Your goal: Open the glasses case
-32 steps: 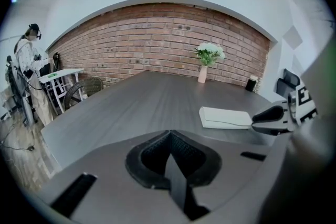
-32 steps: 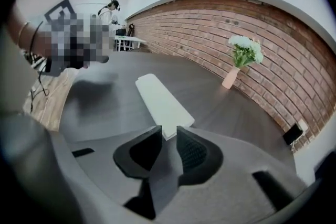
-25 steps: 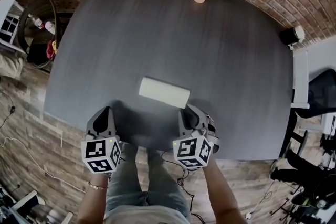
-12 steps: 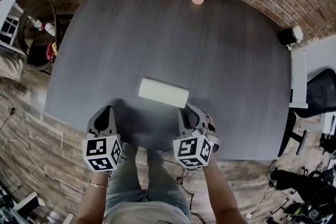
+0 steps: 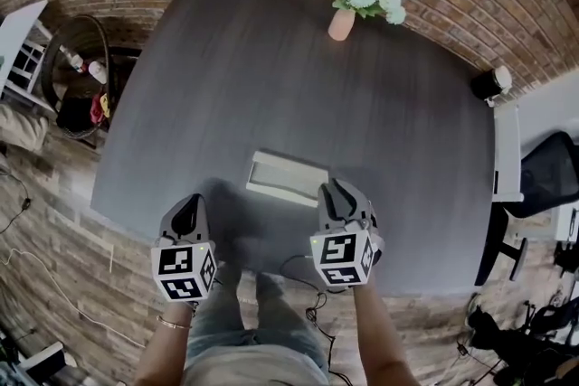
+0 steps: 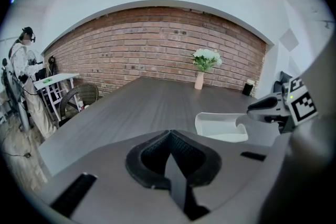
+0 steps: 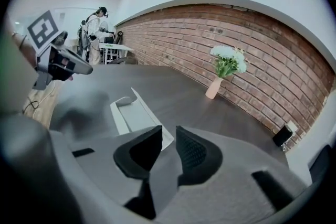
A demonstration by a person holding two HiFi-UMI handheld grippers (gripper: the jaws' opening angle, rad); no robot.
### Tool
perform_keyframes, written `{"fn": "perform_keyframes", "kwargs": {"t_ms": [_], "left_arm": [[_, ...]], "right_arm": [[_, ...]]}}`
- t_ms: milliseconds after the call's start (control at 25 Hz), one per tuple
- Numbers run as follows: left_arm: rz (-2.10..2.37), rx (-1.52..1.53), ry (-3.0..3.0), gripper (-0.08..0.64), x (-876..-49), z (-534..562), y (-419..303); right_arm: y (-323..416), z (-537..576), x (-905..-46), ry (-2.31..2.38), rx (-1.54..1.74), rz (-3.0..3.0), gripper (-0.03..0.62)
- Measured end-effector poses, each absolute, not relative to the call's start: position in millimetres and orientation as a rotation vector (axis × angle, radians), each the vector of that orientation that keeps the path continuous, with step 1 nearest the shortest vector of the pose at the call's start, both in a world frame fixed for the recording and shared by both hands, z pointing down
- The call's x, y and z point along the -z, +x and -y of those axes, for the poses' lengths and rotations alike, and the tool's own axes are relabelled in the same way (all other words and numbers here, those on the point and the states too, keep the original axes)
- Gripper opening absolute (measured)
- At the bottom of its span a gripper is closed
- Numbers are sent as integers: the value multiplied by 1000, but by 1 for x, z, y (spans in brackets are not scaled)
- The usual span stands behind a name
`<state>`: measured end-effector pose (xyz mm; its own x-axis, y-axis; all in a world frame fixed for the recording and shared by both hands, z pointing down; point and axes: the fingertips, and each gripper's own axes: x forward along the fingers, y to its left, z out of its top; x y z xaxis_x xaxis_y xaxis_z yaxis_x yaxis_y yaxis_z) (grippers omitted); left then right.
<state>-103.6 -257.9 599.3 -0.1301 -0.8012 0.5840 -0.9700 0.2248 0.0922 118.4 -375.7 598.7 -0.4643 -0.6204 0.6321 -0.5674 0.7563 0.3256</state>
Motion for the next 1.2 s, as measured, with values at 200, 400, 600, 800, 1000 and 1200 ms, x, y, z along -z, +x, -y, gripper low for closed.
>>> {"fn": "perform_keyframes", "kwargs": {"t_ms": [200,400,600,800,1000,1200], "left_arm": [[1999,-420,1634,-5,-584,264,-113],[2003,-415,1659,-5,-571,272,-117],[1998,-402,1714,-5,-557,285,-115],[1994,-382,1780,-5,-537,295,-109],[1984,-327,1866,-5,-511,307,-101],[1978,-243,1962,-5,-474,322,-94]], "right_arm": [[114,389,-579,943,74,2196,86],[114,391,-565,976,61,2200,86],[119,390,-551,1044,0,2219,86],[125,384,-530,1139,-81,2267,84],[144,376,-504,1268,-137,2291,70],[165,363,-478,1439,-318,2338,26]]}}
